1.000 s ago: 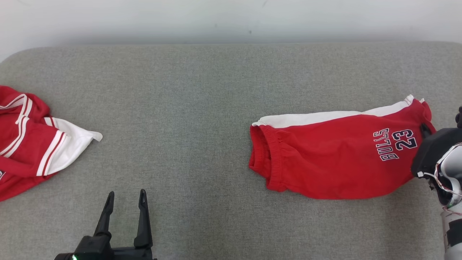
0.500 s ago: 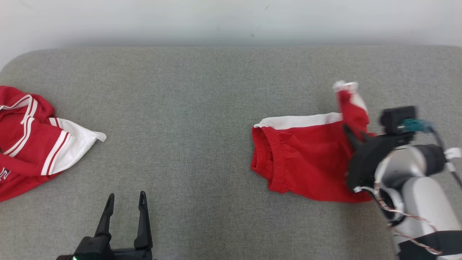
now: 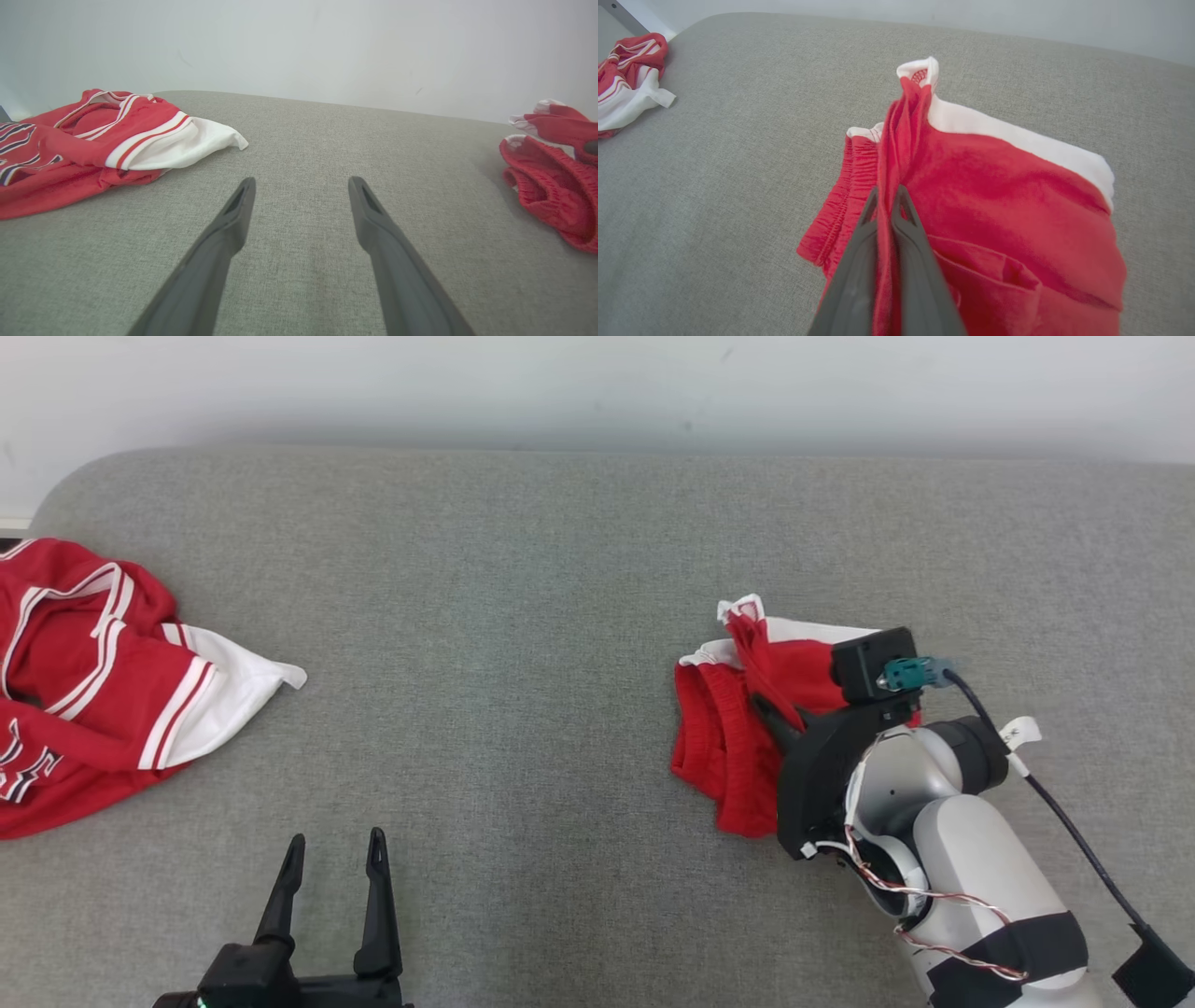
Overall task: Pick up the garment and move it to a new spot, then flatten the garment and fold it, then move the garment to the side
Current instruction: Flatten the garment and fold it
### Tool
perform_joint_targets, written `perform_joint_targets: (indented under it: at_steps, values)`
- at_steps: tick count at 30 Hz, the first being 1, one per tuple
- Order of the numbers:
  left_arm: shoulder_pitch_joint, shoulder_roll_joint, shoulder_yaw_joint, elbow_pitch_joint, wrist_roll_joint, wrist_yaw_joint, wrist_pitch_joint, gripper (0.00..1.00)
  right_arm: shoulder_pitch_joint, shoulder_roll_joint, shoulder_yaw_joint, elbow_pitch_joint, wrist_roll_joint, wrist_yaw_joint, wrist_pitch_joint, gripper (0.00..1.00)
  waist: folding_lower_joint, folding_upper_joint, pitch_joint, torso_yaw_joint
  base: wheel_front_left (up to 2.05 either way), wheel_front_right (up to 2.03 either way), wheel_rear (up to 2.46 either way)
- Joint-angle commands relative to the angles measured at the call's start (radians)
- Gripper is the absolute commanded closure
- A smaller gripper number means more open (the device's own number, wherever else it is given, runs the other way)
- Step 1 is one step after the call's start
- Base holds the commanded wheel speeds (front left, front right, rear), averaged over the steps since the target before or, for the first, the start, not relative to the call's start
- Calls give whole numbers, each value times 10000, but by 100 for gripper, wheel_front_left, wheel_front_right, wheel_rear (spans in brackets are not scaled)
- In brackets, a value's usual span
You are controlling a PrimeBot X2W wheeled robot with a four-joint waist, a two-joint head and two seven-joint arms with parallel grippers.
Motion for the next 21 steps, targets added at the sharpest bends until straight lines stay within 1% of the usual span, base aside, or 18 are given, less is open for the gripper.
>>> perform_joint_targets:
  at_steps: [1, 5, 6, 7, 8, 14, 18, 21]
  values:
    - [39, -16, 10, 6, -123, 45, -32, 0, -57, 95, 59, 69, 54, -23, -31, 100, 0, -1, -23, 36, 0, 0, 0]
    - [103, -18, 11, 16, -227, 95, -32, 0, 4, 237, 198, 279, 44, -23, -94, 100, 0, -1, -44, 3, 0, 0, 0]
    - [112, -18, 10, 22, -234, 101, -32, 0, -20, 305, 339, 268, 233, -23, -162, 100, 0, -1, -48, -18, 0, 0, 0]
    - [120, -18, 5, 22, -216, 108, -32, 0, -36, 400, 375, 274, 467, -23, -244, 79, 0, -1, -54, -46, 0, 0, 0]
    - [121, -18, 3, 22, -222, 104, -32, 0, -51, 466, 400, 297, 681, -23, -310, 0, 0, -1, -67, -87, 0, 0, 0]
    - [149, -18, -31, 39, -231, 121, -32, 0, -7, 600, 479, -49, 1945, -23, -479, 0, 0, -1, -229, -326, 0, 0, 0]
    - [222, -17, -44, 64, -283, 121, -32, 0, 222, 251, 144, -688, 2466, -23, -639, 0, 0, -1, -388, -443, 0, 0, 0]
    - [278, -17, -73, 57, -318, 135, -32, 0, 498, -74, -450, -1088, 2395, -23, -836, 0, 0, -1, -475, -492, 0, 0, 0]
